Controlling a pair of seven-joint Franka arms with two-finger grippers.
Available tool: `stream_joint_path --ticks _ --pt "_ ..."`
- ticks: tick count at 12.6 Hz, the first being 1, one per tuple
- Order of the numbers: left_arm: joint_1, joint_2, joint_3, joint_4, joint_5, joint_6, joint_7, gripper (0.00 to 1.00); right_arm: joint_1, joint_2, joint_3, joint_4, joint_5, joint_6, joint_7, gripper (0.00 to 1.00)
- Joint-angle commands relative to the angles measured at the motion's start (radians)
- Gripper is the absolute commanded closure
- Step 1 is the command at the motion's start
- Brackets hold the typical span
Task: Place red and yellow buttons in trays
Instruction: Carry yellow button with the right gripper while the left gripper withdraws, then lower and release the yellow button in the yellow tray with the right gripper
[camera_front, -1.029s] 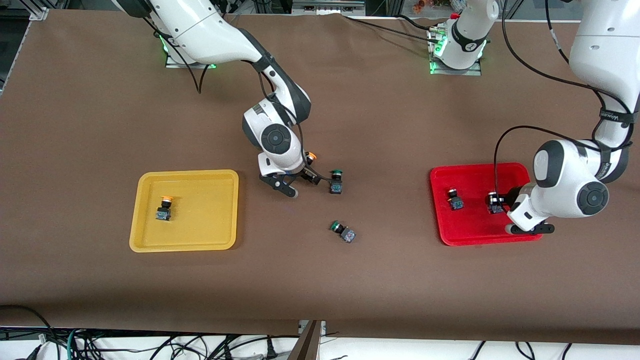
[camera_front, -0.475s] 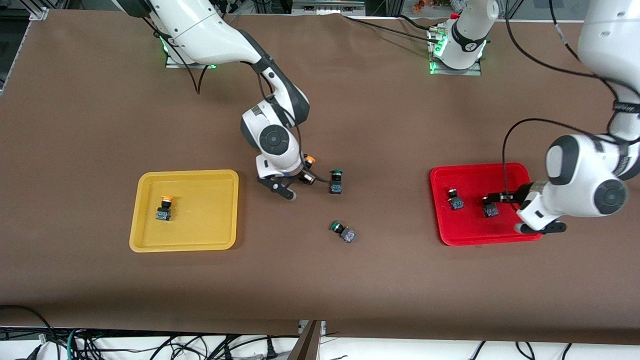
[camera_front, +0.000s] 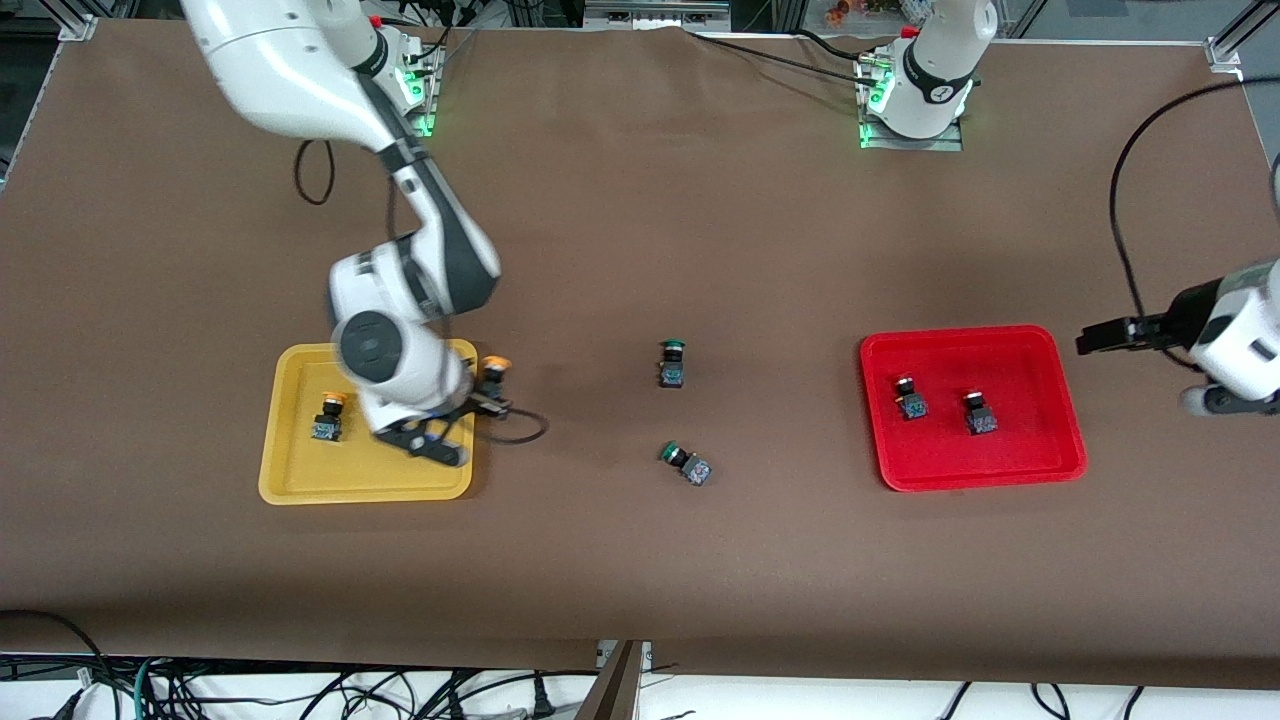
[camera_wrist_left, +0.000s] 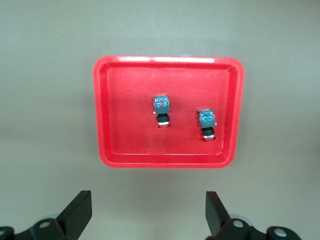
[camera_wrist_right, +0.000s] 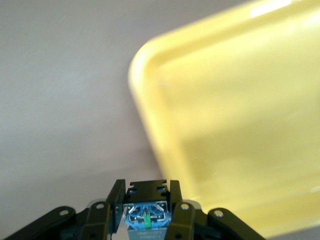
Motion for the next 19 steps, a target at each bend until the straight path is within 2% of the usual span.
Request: stream_joint_path --ticks 1,2,4,5,6,7,8,9,10,11,12,13,16,19 --pt "-0.121 -0.139 0.1 -0.057 -0.027 -0.024 -0.008 0.0 -0.093 0.007 0.019 -0.008 -0.011 -0.016 -0.193 1.0" --pt "-0.183 -0.197 0.151 -0.125 -0.027 -0.037 -0.01 0.0 -0.116 0.014 0.021 -0.011 -0.011 -0.015 -0.23 1.0" --pt "-0.359 -0.25 0.307 -0.224 -0.035 -0.021 0.004 0.0 -0.138 0.047 0.019 -0.011 -0.032 -0.001 -0.277 1.0" --pt "-0.374 -0.271 0.323 -0.283 -0.036 0.052 0.002 0.0 -0.14 0.057 0.019 -0.013 -0.041 0.007 -0.277 1.0" --pt "-0.374 -0.311 0.323 -0.337 -0.038 0.12 -0.001 0.0 -0.141 0.067 0.019 -0.013 -0.041 0.01 -0.277 0.88" --pt "-0.371 -0.325 0.323 -0.342 -0.038 0.131 0.002 0.0 -0.141 0.071 0.019 -0.013 -0.041 0.011 -0.277 0.29" --pt "-0.361 -0.328 0.32 -0.339 -0.04 0.128 0.016 0.0 -0.146 0.07 0.019 -0.011 -0.041 0.013 -0.278 0.0" --pt "-0.357 -0.342 0.296 -0.338 -0.041 0.127 0.019 0.0 -0.153 0.061 0.021 -0.008 -0.043 0.01 -0.283 0.0" --pt "-0.309 -0.348 0.265 -0.338 -0.044 0.104 0.025 0.0 -0.153 0.048 0.019 0.001 -0.046 0.007 -0.293 0.0" --pt "-0.27 -0.344 0.209 -0.338 -0.043 0.076 0.036 0.0 -0.155 0.022 0.019 0.001 -0.046 0.004 -0.318 0.0" --pt "-0.265 -0.336 0.193 -0.334 -0.038 0.079 0.024 0.0 -0.158 -0.008 0.015 0.001 -0.046 0.001 -0.345 0.0" --pt "-0.271 -0.327 0.193 -0.328 -0.033 0.077 0.019 0.0 -0.16 -0.049 -0.001 0.001 -0.046 -0.01 -0.361 0.0" --pt "-0.264 -0.29 0.193 -0.275 -0.036 0.055 0.019 0.0 -0.16 -0.161 -0.036 0.002 -0.046 -0.152 -0.442 0.0" --pt "-0.261 -0.292 0.196 -0.268 -0.041 0.039 0.019 0.0 -0.16 -0.263 -0.065 0.03 -0.043 -0.307 -0.493 0.0"
